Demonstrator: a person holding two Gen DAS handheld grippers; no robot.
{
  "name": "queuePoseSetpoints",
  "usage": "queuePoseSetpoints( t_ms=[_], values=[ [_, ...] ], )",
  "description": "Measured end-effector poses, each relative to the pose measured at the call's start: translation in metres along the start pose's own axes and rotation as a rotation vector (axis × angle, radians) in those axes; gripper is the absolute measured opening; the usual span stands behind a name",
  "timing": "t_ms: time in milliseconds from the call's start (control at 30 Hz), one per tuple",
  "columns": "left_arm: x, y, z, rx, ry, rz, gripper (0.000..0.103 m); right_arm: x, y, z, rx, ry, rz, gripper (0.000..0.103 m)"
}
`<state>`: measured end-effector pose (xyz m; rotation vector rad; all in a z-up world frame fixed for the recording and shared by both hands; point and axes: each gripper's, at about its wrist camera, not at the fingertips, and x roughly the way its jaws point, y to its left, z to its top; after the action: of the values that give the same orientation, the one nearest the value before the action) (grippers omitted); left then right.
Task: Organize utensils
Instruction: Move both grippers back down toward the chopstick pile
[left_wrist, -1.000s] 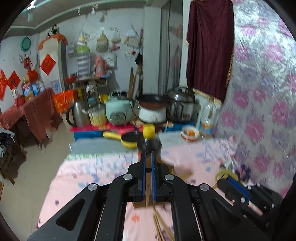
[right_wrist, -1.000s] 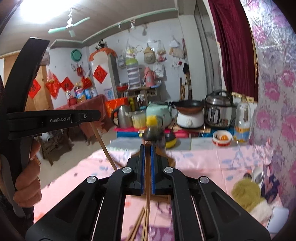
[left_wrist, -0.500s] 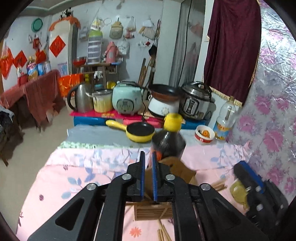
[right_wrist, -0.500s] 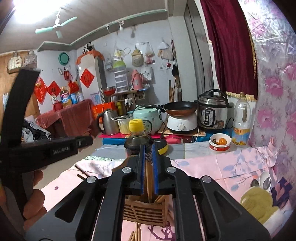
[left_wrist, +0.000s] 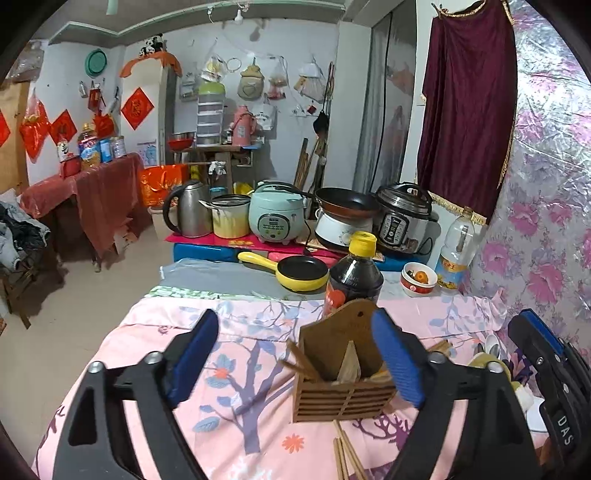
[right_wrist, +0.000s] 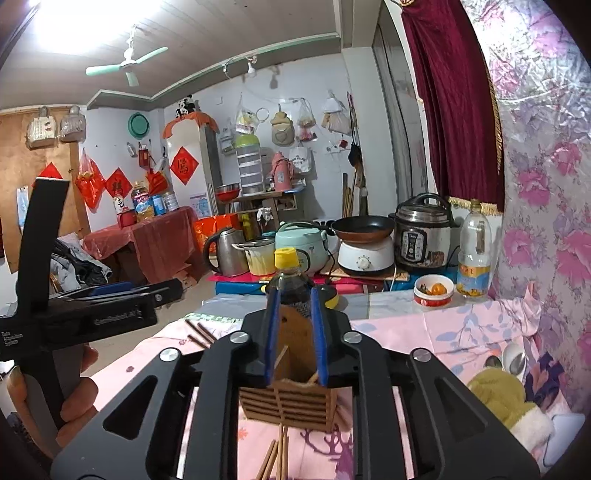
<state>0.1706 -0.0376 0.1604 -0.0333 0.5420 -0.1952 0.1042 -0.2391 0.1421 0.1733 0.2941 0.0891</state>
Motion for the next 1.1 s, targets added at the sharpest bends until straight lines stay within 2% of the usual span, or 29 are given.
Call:
queuePoseSetpoints(
  t_ms=[67,200,267,333,433,533,567,633,700,767,933,1100],
  values=[
    [-0.011,0.002,-0.008,-0.001,0.002,0.001,0.09,-0.009,-0.002,-0.004,0.005,0.008,0.001,0.024],
    [-0.033,0.003,-0.032,0.012,0.021,-0.003,0.096,-0.038,-0.007,-0.015,0.022,0.023,-0.002,0.039],
    [-0.038,0.002,-0.047,0.016,0.034,-0.006,0.097,-0.052,-0.01,-0.026,0.03,0.046,0.008,0.043],
    [-0.041,0.001,-0.071,0.03,0.061,-0.013,0.097,-0.061,-0.014,-0.04,0.037,0.069,0.015,0.056],
    [-0.03,0.0,-0.116,0.064,0.142,-0.027,0.097,-0.065,-0.018,-0.069,0.019,0.125,0.007,0.065],
    [-0.005,0.004,-0.157,0.08,0.236,-0.008,0.097,-0.055,-0.03,-0.108,0.015,0.206,-0.018,0.066],
    [0.007,0.006,-0.168,0.087,0.289,-0.008,0.097,-0.05,-0.033,-0.116,0.017,0.238,-0.024,0.066],
    [0.021,0.01,-0.182,0.089,0.365,-0.017,0.097,-0.032,-0.042,-0.134,0.033,0.346,-0.04,0.066],
    [0.03,0.011,-0.189,0.076,0.415,-0.041,0.097,-0.022,-0.045,-0.143,0.051,0.4,-0.027,0.066],
    [0.032,0.01,-0.192,0.077,0.43,-0.065,0.097,-0.02,-0.043,-0.147,0.046,0.42,-0.014,0.066],
    [0.031,-0.001,-0.203,0.135,0.438,-0.05,0.097,-0.022,-0.032,-0.152,0.016,0.434,0.023,0.066],
    [0.032,0.0,-0.208,0.113,0.498,-0.109,0.097,-0.019,-0.035,-0.154,0.034,0.451,0.024,0.066]
  ],
)
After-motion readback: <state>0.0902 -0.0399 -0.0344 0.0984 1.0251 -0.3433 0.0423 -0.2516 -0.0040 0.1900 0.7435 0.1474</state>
